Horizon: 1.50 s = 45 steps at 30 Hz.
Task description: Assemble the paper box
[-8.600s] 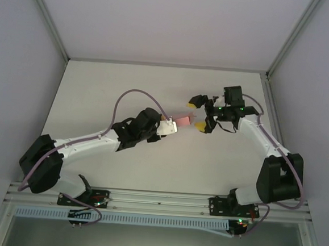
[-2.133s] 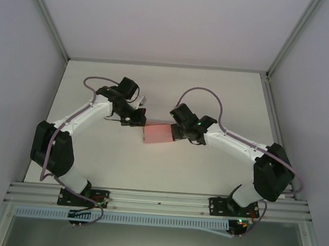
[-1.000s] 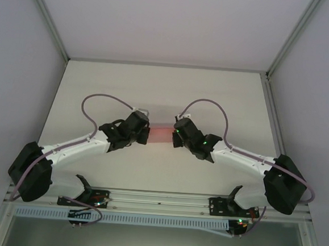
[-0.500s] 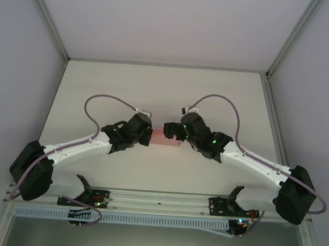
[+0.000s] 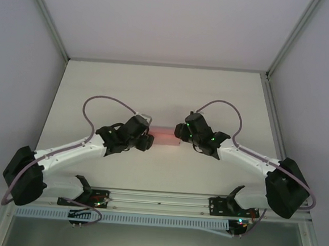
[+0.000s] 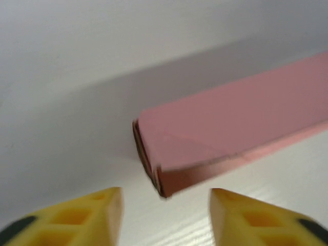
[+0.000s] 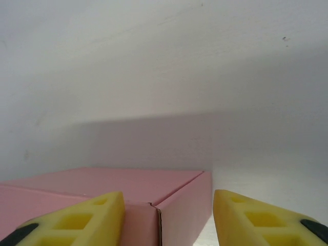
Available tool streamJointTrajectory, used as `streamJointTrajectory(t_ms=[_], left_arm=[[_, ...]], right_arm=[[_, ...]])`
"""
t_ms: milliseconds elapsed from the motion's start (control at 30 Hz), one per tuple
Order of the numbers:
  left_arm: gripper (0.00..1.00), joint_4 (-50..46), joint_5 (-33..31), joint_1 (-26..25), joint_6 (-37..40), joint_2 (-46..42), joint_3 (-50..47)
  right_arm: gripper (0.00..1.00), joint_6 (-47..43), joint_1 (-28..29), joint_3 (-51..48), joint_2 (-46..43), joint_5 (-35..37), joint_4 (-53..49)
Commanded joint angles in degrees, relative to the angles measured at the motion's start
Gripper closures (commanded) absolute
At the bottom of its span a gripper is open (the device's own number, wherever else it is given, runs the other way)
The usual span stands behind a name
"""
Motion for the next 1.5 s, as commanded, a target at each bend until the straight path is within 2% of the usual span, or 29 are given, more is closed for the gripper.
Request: streamJointTrajectory(t_ms=[0,33,67,133,300,467,533,667,733,867,967,1100,1167,1267,1367,1467], left_arm=[[0.38,-4.7,0.8,-0.1,-0.1,-3.7,3.0],[0.28,-5.0,0.9,0.4,-0.8,-4.2,3.5],[0.11,-5.0,1.0,1.2,-1.9,-4.7,3.9],[0.0,-4.2,3.1,4.0,-3.2,-4.9,4.4],[0.0,3.8,16.2,14.6,-5.4,-2.4,2.6],[0.0,11.9,24.6,19.2,-6.9,2.8,-0.4],[0.05,13.9,27.9,20.1,-6.6,4.7,-1.4],[0.22,16.6,29.8,21.1,-6.9,6.2,-5.4],[0.26,19.9,30.8,21.8,-8.5,5.8,-9.3],[0.51,26.3,35.1,23.8,-10.9,6.3,-15.6],[0.6,30.7,37.2,24.1,-12.1,6.4,-19.2],[0.74,36.1,39.2,24.6,-13.3,6.9,-23.3],[0.8,38.9,40.7,24.9,-13.7,7.3,-25.2],[1.0,42.2,42.1,25.0,-12.8,8.1,-26.9],[1.0,47.3,42.2,25.1,-10.0,8.9,-29.7],[1.0,54.0,44.5,25.0,-7.9,10.9,-32.5]], right_arm=[[0.52,3.0,0.2,-4.5,0.7,-2.1,-2.5],[0.51,2.9,0.2,-4.7,0.8,-2.1,-2.4],[0.51,2.7,0.1,-4.5,0.8,-1.9,-2.7],[0.51,2.2,0.2,-4.1,0.9,-1.5,-3.3],[0.51,1.5,0.2,-3.9,1.5,-2.0,-3.3],[0.51,1.3,0.2,-4.2,2.0,-1.7,-2.8],[0.51,1.3,0.1,-4.3,2.3,-1.5,-3.1],[0.51,1.0,0.2,-5.2,2.2,-0.8,-2.6],[0.51,0.3,0.1,-6.2,2.1,-0.9,-1.4],[0.54,-2.0,-0.1,-8.9,2.0,-1.7,2.4],[0.55,-4.5,-0.6,-11.9,2.3,-4.2,7.8],[0.62,-7.0,-1.6,-15.8,2.4,-8.4,15.0],[0.69,-9.4,-2.0,-18.9,2.5,-10.2,21.6],[0.76,-12.9,-3.0,-22.4,3.8,-13.2,30.0],[0.83,-17.1,-3.3,-24.9,5.7,-15.5,36.4],[0.84,-21.3,-3.2,-28.3,7.7,-18.5,46.5]])
